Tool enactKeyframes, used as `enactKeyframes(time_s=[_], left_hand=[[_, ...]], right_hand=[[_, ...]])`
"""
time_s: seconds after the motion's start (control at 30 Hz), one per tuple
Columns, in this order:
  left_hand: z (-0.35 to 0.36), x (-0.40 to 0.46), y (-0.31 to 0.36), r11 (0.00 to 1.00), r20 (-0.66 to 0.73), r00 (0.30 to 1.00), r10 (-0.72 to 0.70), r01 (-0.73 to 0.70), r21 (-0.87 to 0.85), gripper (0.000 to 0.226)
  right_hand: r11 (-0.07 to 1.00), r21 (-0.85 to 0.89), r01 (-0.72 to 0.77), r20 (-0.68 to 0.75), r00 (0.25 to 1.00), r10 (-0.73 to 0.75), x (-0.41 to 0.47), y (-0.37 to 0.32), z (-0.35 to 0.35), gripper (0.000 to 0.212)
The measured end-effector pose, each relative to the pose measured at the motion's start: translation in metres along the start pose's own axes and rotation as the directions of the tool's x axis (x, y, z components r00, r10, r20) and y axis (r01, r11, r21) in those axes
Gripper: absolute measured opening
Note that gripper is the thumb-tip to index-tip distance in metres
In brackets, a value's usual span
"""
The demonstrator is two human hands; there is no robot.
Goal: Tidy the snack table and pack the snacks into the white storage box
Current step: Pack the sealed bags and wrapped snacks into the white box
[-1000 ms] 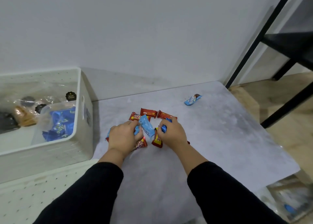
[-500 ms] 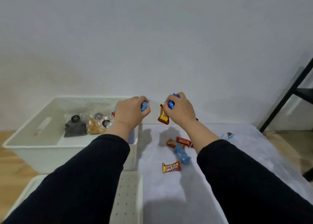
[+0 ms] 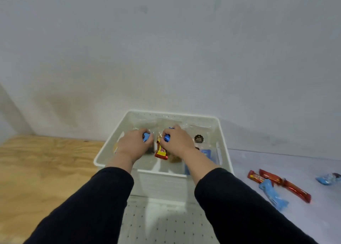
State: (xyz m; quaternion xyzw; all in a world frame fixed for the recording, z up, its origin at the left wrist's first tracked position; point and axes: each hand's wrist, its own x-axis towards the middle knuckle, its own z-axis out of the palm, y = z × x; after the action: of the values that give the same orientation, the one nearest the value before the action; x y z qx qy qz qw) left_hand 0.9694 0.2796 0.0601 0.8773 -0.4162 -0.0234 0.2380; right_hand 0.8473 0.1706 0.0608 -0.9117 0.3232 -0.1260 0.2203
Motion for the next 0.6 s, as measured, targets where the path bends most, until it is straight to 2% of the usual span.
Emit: enactKeyframes(time_s=[0.07,0.17,0.27,0.37,0.47,0.6], left_hand=[[0.007,0.006,-0.020,0.997,0.080,0.995,-0.067,0.070,-0.044,0.046],[0.012,0.008,-0.035,0.993,0.259,0.960,-0.111,0.100,0.055,0.063],[0.011,0.010,-0.038,0.988,0.343,0.931,-0.124,0.085,0.127,0.073],[0.008,0.011,-0.029,0.987,0.365,0.927,-0.088,0.032,0.157,0.077],[0.000,0.011,-0.010,0.986,0.371,0.929,-0.003,-0.058,0.154,0.069],[-0.002,0.020,0.026,0.977,0.377,0.920,0.103,-0.165,0.136,0.053]], right_hand=[[0.994,0.069,-0.088,0.077,0.994,0.082,0.013,-0.009,0.023,0.022],[0.958,0.200,-0.206,0.182,0.968,0.171,0.020,-0.021,0.041,0.052],[0.960,0.181,-0.215,0.259,0.952,0.164,0.022,-0.024,0.047,0.049],[0.959,0.132,-0.251,0.243,0.946,0.214,0.020,-0.021,0.040,0.038],[0.969,0.088,-0.231,0.199,0.957,0.210,0.013,-0.017,0.020,0.033],[0.973,0.013,-0.229,0.072,0.971,0.227,-0.004,-0.001,-0.017,0.034]])
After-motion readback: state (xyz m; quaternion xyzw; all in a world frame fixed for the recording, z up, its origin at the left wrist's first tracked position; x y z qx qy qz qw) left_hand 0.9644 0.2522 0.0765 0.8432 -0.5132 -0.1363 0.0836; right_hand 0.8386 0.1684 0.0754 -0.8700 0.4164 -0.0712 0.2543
